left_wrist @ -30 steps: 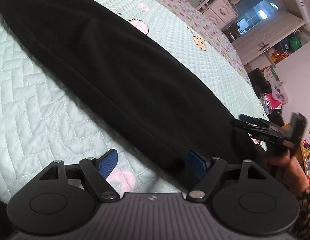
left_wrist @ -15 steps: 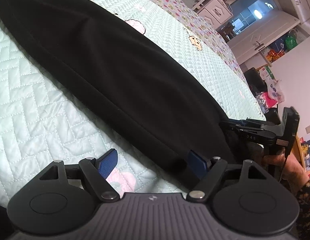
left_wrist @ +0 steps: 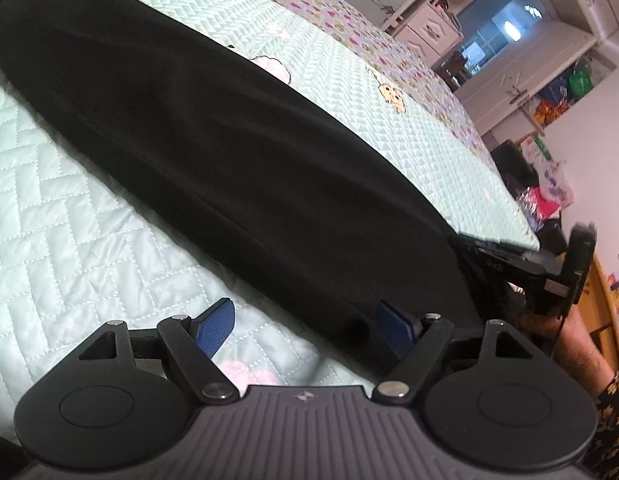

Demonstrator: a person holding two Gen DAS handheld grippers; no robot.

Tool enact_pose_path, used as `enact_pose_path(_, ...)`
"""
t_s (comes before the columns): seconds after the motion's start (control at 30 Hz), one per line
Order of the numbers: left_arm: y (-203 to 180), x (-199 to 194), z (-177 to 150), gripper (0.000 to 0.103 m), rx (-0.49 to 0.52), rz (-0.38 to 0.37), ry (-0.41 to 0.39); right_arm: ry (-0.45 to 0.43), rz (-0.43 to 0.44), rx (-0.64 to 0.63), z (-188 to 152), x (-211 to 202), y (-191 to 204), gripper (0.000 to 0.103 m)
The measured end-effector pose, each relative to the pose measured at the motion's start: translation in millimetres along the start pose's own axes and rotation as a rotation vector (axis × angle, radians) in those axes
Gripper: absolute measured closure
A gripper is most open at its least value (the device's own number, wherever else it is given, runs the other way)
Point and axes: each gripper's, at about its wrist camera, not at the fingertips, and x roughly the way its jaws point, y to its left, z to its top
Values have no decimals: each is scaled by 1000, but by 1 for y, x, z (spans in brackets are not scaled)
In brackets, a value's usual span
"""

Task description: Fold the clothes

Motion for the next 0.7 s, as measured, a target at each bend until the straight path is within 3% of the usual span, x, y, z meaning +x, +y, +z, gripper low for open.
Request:
enact_pose_path(0.07,9,-4,1,22,-44,-20,-14,-9,58,119,-5,-5,-20,72)
enact_pose_path(0.13,19,-11,2,22,-83,-16,-46,-29,60,198,-12,-14,-26,65)
enact_pose_path(0.27,42,-21,11,22,-138,23,-92,-156,1,280,-28,-54,-15,62)
enact_pose_path(0.47,80,-31,30,22,-315,0,-148,-255,122,251,-64,-123,61,54)
enact_pose_path(0.63,114,-44,40,23,-480,-16,-242,-263,153,240,-95,-156,125,50)
enact_pose_path(0.7,124,-48,48,23,-501,6,-279,-261,169,271,-106,-161,138,45)
